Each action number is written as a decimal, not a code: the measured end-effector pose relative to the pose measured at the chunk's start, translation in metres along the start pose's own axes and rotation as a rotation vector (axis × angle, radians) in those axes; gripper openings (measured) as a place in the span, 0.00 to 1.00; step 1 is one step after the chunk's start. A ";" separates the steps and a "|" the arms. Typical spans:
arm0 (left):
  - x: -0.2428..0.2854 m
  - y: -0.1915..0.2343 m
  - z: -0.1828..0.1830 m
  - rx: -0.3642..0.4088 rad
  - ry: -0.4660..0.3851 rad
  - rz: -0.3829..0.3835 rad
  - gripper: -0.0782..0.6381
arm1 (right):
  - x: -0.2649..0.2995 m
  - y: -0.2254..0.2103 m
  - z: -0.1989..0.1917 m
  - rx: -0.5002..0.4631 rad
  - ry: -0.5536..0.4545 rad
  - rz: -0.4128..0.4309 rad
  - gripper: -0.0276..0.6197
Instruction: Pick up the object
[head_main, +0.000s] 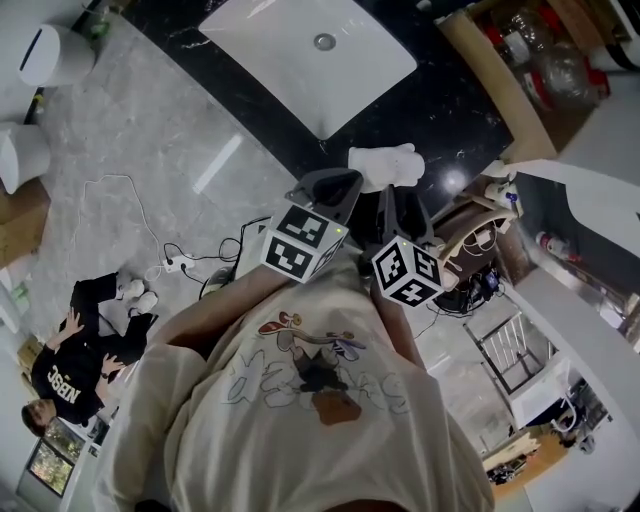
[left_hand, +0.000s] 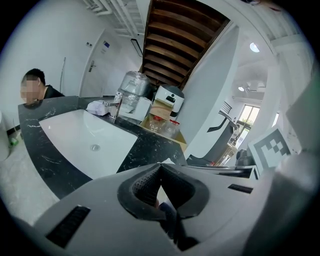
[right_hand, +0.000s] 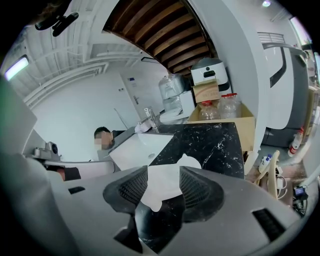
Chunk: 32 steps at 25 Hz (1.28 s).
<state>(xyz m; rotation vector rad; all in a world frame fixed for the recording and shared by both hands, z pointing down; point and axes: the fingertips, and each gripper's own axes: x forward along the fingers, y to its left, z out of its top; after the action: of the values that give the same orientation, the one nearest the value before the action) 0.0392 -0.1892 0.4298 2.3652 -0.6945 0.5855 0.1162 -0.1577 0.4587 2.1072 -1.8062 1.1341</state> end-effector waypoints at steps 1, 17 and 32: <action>0.002 -0.001 0.000 -0.003 0.003 0.003 0.13 | 0.001 -0.003 0.000 0.002 0.004 -0.001 0.33; 0.031 -0.010 -0.006 -0.030 0.047 0.068 0.13 | 0.023 -0.032 0.007 -0.012 0.061 0.040 0.43; 0.049 -0.005 -0.009 -0.055 0.074 0.120 0.13 | 0.055 -0.060 0.009 -0.032 0.120 0.057 0.44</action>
<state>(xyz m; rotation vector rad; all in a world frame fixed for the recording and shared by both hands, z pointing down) 0.0781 -0.1966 0.4612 2.2514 -0.8128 0.6928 0.1740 -0.1897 0.5075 1.9373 -1.8272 1.2089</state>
